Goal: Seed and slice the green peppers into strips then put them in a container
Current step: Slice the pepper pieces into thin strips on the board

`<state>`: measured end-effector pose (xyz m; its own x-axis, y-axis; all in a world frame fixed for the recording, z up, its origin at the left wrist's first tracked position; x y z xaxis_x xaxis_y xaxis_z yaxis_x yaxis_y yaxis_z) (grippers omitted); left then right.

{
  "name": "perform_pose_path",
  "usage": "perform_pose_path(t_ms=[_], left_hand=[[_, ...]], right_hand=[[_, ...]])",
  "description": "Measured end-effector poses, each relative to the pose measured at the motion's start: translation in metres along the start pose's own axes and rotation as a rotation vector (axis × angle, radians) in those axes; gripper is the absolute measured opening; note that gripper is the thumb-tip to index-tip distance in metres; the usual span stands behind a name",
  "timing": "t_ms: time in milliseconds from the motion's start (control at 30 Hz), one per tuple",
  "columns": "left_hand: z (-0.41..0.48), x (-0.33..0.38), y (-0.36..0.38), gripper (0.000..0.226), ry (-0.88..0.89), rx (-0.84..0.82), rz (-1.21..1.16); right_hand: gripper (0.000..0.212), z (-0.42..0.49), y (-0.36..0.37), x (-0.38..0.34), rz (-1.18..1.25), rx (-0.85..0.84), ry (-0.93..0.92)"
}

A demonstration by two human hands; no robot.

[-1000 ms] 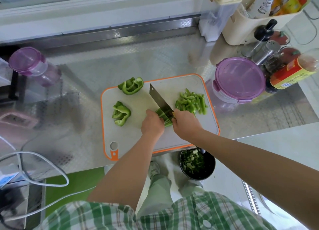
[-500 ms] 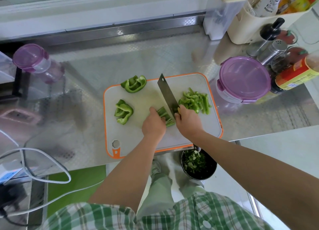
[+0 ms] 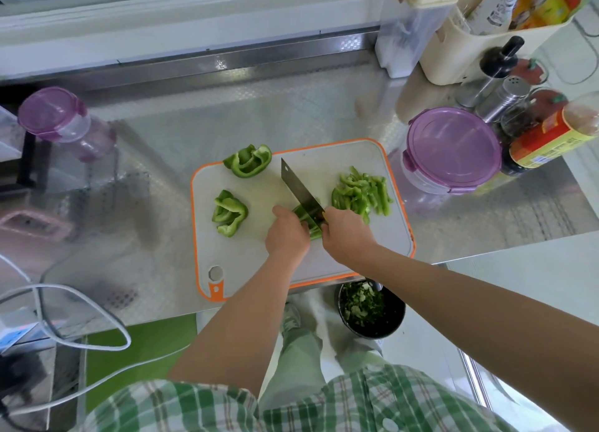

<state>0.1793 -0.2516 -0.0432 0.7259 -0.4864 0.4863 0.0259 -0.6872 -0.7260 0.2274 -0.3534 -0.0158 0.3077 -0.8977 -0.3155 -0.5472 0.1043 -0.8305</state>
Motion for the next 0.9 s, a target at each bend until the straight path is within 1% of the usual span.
perform_pose_path(t_ms=[167,233,367,533,667,900], left_hand=[[-0.001,-0.003,0.002,0.03,0.024,0.026,0.015],[-0.002,-0.004,0.002,0.029,0.037,0.039,0.015],[-0.001,-0.006,0.002,0.033,0.044,0.03,0.007],[0.002,-0.003,0.0,0.042,0.025,-0.003,0.042],[0.007,-0.004,-0.001,0.041,0.006,-0.032,0.045],[0.007,-0.002,-0.001,0.037,0.0,-0.03,0.056]], right_hand=[[0.009,0.002,0.011,-0.002,-0.034,0.048,-0.017],[0.009,0.002,0.012,0.002,0.008,0.075,-0.031],[0.017,0.004,0.002,0.012,0.137,0.119,-0.044],[0.015,0.002,-0.016,0.012,0.088,0.057,-0.13],[0.013,0.001,-0.011,0.01,0.052,0.001,-0.098],[0.017,0.004,-0.003,0.004,0.038,-0.026,-0.04]])
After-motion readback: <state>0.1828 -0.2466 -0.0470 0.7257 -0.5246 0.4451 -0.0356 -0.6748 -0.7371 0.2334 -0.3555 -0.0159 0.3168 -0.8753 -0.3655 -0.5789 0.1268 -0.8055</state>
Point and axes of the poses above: each hand's wrist, its own z-axis towards the middle knuckle, its own y-axis out of the palm, x = y × z, the point moved 1 cm from there along z, towards the middle knuckle, and after that the axes turned 5 degrees about y, right-handed, at the moved point
